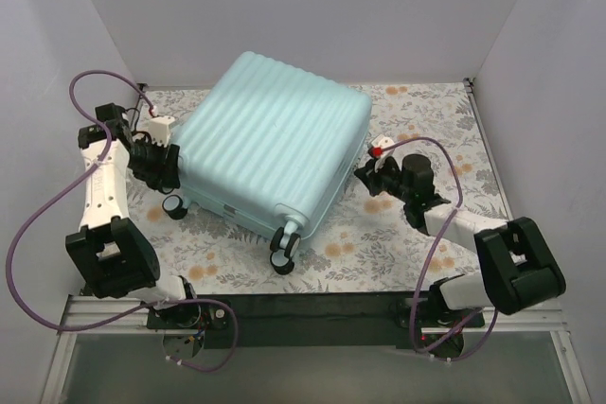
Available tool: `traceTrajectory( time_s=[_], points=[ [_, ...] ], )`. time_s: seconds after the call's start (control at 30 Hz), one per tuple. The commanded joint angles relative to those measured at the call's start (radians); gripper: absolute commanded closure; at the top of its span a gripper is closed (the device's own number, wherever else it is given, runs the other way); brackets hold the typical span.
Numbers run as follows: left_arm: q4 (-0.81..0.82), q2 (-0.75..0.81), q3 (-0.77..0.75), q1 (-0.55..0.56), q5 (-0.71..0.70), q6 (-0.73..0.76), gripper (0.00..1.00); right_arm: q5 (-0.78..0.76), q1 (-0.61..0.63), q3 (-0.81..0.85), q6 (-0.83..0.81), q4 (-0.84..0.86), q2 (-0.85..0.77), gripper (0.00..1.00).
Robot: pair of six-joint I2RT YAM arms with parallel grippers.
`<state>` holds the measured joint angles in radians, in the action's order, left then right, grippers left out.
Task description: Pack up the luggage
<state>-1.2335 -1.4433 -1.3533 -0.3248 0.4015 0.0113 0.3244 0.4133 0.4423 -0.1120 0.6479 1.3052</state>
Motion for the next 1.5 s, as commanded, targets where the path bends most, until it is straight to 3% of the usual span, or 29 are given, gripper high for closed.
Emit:
traceTrajectory(
  time_s=[0.0, 0.27, 0.6, 0.73, 0.93, 1.1, 1.2, 1.4, 1.47],
  points=[
    [0.256, -0.132, -0.026, -0.005, -0.092, -0.069, 1.0, -0.038, -0.116, 0.14, -0.083, 0.076, 0.086, 0.99],
    [0.296, -0.353, -0.217, 0.012, -0.061, -0.1, 1.0, 0.096, -0.275, 0.398, -0.178, 0.208, 0.377, 0.99],
    [0.336, -0.663, -0.506, 0.099, -0.09, -0.122, 1.0, 0.289, -0.372, 0.867, -0.265, 0.344, 0.845, 0.99],
    [0.347, -0.75, -0.581, 0.122, -0.102, -0.112, 1.0, 0.323, -0.37, 1.079, -0.265, 0.389, 1.018, 0.99],
    [0.332, -0.853, -0.693, 0.141, -0.13, -0.14, 1.0, 0.225, -0.37, 1.52, -0.311, 0.4, 1.342, 0.99],
    [0.391, -0.861, -0.69, 0.15, -0.049, -0.145, 1.0, 0.341, -0.344, 1.844, -0.226, 0.459, 1.568, 0.99],
    [0.466, -0.845, -0.652, 0.176, 0.026, -0.165, 1.0, 0.422, -0.305, 1.793, -0.161, 0.598, 1.573, 0.99],
    [0.491, -0.865, -0.707, 0.283, 0.149, -0.212, 0.92, 0.646, -0.258, 1.376, 0.026, 1.066, 1.4, 0.99],
    [0.494, -0.865, -0.719, 0.311, 0.206, -0.224, 0.91, 0.689, -0.251, 1.202, 0.034, 1.066, 1.279, 0.99]
  ],
)
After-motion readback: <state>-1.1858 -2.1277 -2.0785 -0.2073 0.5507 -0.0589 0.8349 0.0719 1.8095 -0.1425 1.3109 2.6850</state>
